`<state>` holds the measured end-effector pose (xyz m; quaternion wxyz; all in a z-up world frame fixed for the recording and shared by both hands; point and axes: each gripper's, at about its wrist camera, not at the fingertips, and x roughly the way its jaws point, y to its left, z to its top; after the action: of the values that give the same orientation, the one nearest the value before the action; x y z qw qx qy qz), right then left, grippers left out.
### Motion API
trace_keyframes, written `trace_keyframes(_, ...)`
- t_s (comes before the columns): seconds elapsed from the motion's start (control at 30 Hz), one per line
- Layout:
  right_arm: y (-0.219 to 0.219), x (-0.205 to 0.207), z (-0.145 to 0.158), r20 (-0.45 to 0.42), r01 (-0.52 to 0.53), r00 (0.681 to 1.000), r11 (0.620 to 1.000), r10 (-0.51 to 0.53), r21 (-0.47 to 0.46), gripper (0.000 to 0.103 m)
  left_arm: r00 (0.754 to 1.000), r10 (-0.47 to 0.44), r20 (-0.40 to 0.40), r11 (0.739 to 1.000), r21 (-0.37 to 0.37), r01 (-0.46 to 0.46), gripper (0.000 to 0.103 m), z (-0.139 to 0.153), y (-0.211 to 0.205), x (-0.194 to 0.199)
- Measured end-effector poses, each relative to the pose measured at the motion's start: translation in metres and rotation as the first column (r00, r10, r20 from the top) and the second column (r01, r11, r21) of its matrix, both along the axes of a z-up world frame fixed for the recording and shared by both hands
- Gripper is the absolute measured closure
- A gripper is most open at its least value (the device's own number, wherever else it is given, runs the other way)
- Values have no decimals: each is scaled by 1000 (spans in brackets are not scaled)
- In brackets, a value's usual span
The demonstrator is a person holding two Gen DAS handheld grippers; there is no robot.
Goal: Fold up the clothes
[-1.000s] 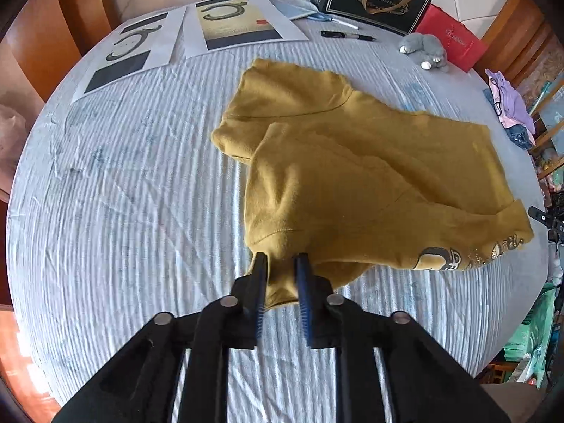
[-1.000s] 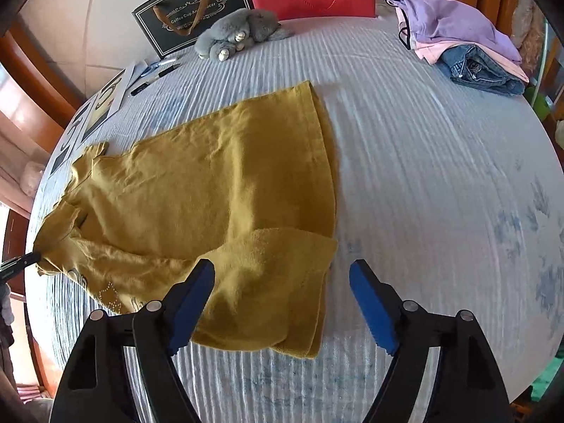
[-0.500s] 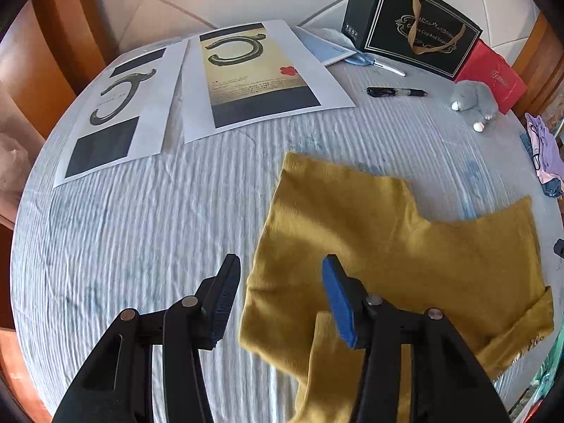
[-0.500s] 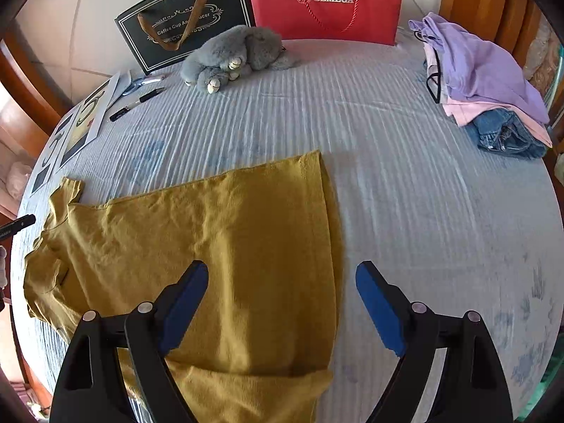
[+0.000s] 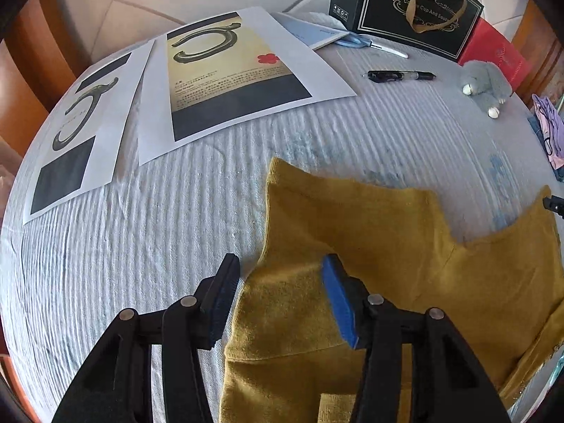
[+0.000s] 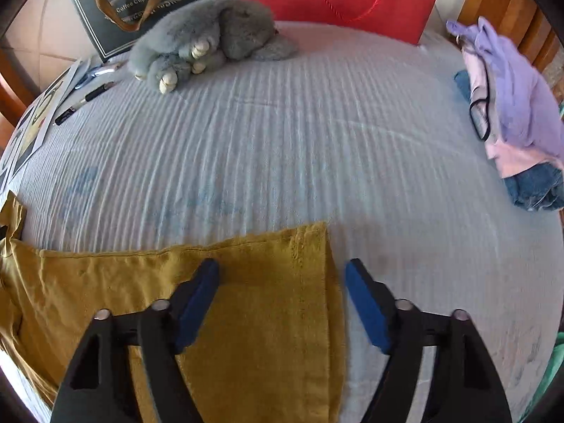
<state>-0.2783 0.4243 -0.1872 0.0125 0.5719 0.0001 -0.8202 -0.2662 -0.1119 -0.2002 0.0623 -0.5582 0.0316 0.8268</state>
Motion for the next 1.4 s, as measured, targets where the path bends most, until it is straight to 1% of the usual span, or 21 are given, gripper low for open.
trace_keyframes(0.2,1,-1,-3,47,-5,999,1000,6,-17,31,1000,-8,-10,1000,-3,8,55,2,0,0)
trace_keyframes(0.27,-1,-5,-4,76,-22,997,1000,23,-13,26,1000,-12,-12,1000,3,12,60,2,0,2)
trace_keyframes(0.33,-6,-6,-5,88,-37,995,999,38,-7,20,1000,-12,-13,1000,13,12,72,2,2,3)
trace_keyframes(0.4,-7,-7,-5,99,-36,994,999,37,-10,20,1000,-16,-18,1000,16,16,75,2,2,4)
trace_keyframes(0.43,-7,-6,-4,101,-28,994,1000,28,1,28,1000,-15,-18,1000,17,15,78,3,1,5)
trace_keyframes(0.47,-7,-4,0,94,-25,995,1000,25,-3,54,1000,-15,-12,1000,19,15,82,3,1,5)
trace_keyframes(0.53,-11,2,5,88,-40,995,999,42,-15,94,1000,-22,-3,999,26,22,89,4,4,7)
trace_keyframes(0.67,-6,8,3,70,-51,996,997,55,-50,94,1000,-31,4,999,11,31,89,4,9,4)
trace_keyframes(0.73,-3,12,5,55,-37,998,997,40,-61,96,1000,-21,-10,1000,-3,21,97,9,11,5)
trace_keyframes(0.83,-12,25,24,-35,-66,997,997,64,-37,99,998,-1,-60,999,-39,-1,98,22,16,13)
trace_keyframes(0.87,-15,33,37,-94,-73,993,997,75,19,99,995,4,-97,999,-31,-7,98,36,17,13)
trace_keyframes(0.97,-15,45,88,-286,-78,953,994,97,78,99,978,22,-207,1000,-7,-25,97,79,18,13)
trace_keyframes(1.03,-15,41,123,-408,-53,909,995,85,88,99,957,33,-289,999,-12,-38,97,109,22,8)
trace_keyframes(1.07,-12,39,137,-446,-40,892,995,77,92,99,945,34,-324,999,-19,-42,97,122,23,2)
trace_keyframes(1.13,-9,11,151,-460,-18,886,997,52,77,99,929,42,-368,998,-25,-56,97,142,28,-17)
trace_keyframes(1.17,-8,-4,158,-467,-7,884,998,39,70,97,932,48,-359,998,-19,-58,95,144,30,-30)
trace_keyframes(1.2,-3,-19,157,-432,13,902,998,15,61,93,942,52,-332,998,-11,-58,89,141,31,-41)
trace_keyframes(1.23,0,-24,151,-400,29,917,998,-6,51,72,951,55,-305,998,-3,-59,72,138,32,-52)
trace_keyframes(1.27,4,-30,145,-366,45,930,998,-27,42,40,959,59,-277,998,5,-60,64,134,33,-63)
trace_keyframes(1.3,7,-35,139,-332,62,942,998,-48,33,29,966,61,-252,998,14,-60,58,131,34,-72)
trace_keyframes(1.4,15,-22,123,-290,80,954,997,-77,-2,27,975,40,-217,999,42,-32,56,121,32,-52)
